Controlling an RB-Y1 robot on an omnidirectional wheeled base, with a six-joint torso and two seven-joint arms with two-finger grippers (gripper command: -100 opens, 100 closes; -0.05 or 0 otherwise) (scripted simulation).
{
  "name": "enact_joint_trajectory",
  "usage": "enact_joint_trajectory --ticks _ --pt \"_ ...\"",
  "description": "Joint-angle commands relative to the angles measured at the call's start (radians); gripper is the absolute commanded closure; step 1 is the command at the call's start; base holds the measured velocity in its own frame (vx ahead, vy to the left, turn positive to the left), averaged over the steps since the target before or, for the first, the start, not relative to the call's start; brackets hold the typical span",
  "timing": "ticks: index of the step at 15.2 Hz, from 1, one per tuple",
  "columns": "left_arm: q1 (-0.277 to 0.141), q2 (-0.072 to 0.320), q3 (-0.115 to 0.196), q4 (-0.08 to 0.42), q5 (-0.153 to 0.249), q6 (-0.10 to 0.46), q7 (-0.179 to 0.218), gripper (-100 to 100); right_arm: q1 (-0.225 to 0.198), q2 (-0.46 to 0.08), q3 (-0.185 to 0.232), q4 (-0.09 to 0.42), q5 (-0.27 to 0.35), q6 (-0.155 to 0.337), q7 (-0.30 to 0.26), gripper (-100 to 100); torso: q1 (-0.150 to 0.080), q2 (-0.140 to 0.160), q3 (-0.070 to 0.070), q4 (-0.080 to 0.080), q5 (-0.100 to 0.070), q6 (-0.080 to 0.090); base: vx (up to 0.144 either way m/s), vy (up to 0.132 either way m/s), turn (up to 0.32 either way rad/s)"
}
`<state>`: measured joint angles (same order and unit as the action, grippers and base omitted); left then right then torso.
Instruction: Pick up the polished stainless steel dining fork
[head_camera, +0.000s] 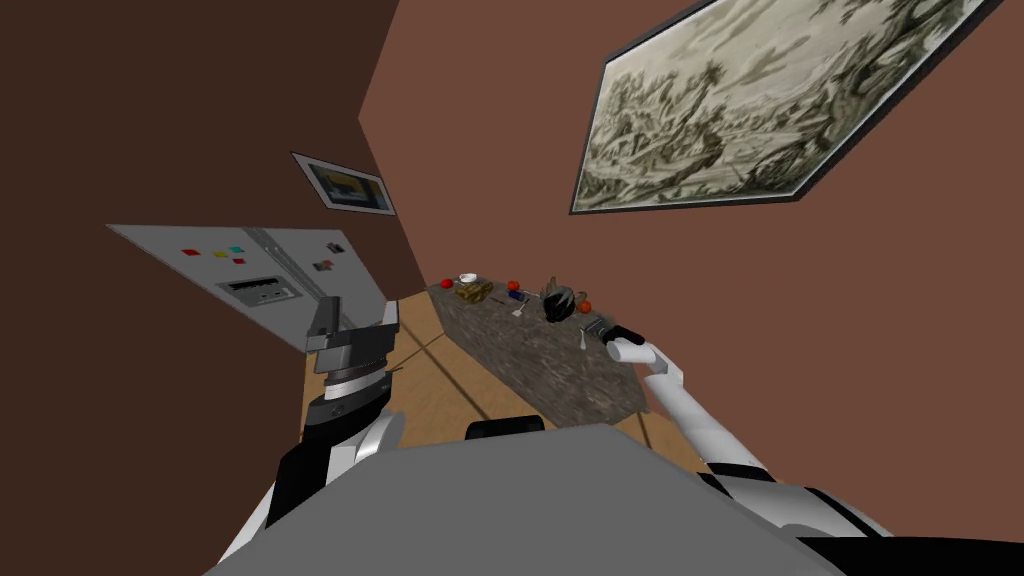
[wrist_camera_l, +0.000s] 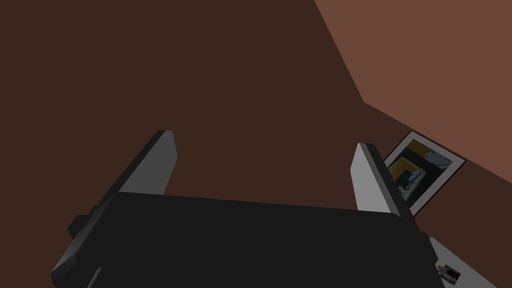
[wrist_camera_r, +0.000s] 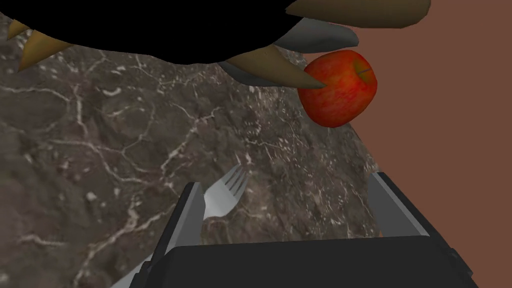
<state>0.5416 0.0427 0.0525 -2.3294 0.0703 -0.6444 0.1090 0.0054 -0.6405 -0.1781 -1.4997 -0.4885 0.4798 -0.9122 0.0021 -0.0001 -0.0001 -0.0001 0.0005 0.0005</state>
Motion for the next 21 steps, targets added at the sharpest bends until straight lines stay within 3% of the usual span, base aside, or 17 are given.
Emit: enact_joint_trajectory --ticks 1,4,5,8,9,12,13,15,16,19,20,21 --pt "0.0 0.0 0.0 0.0 0.0 0.0 0.0 0 -0.025 -0.037 -0.021 0.05 -0.035 0.05 -0.05 -100 0.0 0.0 0.0 0.0 0.0 0.0 0.023 0.032 0.133" --pt "0.0 0.0 0.0 0.0 0.0 0.0 0.0 0 -0.025 -0.037 -0.021 0.055 -0.035 0.093 -0.059 -100 0.001 -0.001 0.0 0.0 0.0 0.0 0.026 0.026 0.101" --pt "0.0 0.0 0.0 0.0 0.0 0.0 0.0 0 -0.048 -0.07 -0.041 0.105 -0.066 0.127 -0.103 -100 0.0 0.0 0.0 0.0 0.0 0.0 0.015 0.023 0.132" --pt "0.0 0.0 0.0 0.0 0.0 0.0 0.0 0 -0.048 -0.07 -0.041 0.109 -0.066 0.167 -0.111 -100 0.0 0.0 0.0 0.0 0.0 0.0 0.024 0.023 0.091" --pt "0.0 0.0 0.0 0.0 0.0 0.0 0.0 0 -0.07 -0.102 -0.062 0.157 -0.096 0.2 -0.156 -100 0.0 0.0 0.0 0.0 0.0 0.0 0.027 0.033 0.134" --pt "0.0 0.0 0.0 0.0 0.0 0.0 0.0 0 -0.07 -0.102 -0.062 0.162 -0.096 0.24 -0.162 -100 0.0 0.0 0.0 0.0 0.0 0.0 0.026 0.018 0.08" --pt "0.0 0.0 0.0 0.0 0.0 0.0 0.0 0 -0.089 -0.132 -0.083 0.206 -0.126 0.273 -0.209 -100 0.0 0.0 0.0 0.0 0.0 0.0 0.02 0.021 0.149" --pt "0.0 0.0 0.0 0.0 0.0 0.0 0.0 0 -0.089 -0.132 -0.083 0.216 -0.126 0.314 -0.212 -100 0.0 0.0 0.0 0.0 0.0 -0.001 0.029 0.02 0.124" --pt "0.0 0.0 0.0 0.0 0.0 0.0 0.0 0 -0.107 -0.162 -0.104 0.246 -0.154 0.337 -0.259 -100 0.0 0.0 0.0 0.0 0.0 0.0 0.028 0.026 0.107" --pt "0.0 0.0 0.0 0.0 0.0 0.0 0.0 0 -0.107 -0.162 -0.104 0.269 -0.154 0.386 -0.259 -100 0.0 -0.001 0.0 0.0 0.0 0.0 0.029 0.016 0.062" --pt "0.0 0.0 0.0 0.0 0.0 0.0 0.0 0 -0.123 -0.19 -0.126 0.321 -0.182 0.409 -0.3 -100 0.0 0.0 0.0 0.0 0.0 0.0 0.025 0.016 0.105" --pt "0.0 0.0 0.0 0.0 0.0 0.0 0.0 0 -0.123 -0.19 -0.126 0.321 -0.182 0.429 -0.305 -100 0.0 0.0 0.0 0.0 0.0 0.0 0.032 0.016 0.143"
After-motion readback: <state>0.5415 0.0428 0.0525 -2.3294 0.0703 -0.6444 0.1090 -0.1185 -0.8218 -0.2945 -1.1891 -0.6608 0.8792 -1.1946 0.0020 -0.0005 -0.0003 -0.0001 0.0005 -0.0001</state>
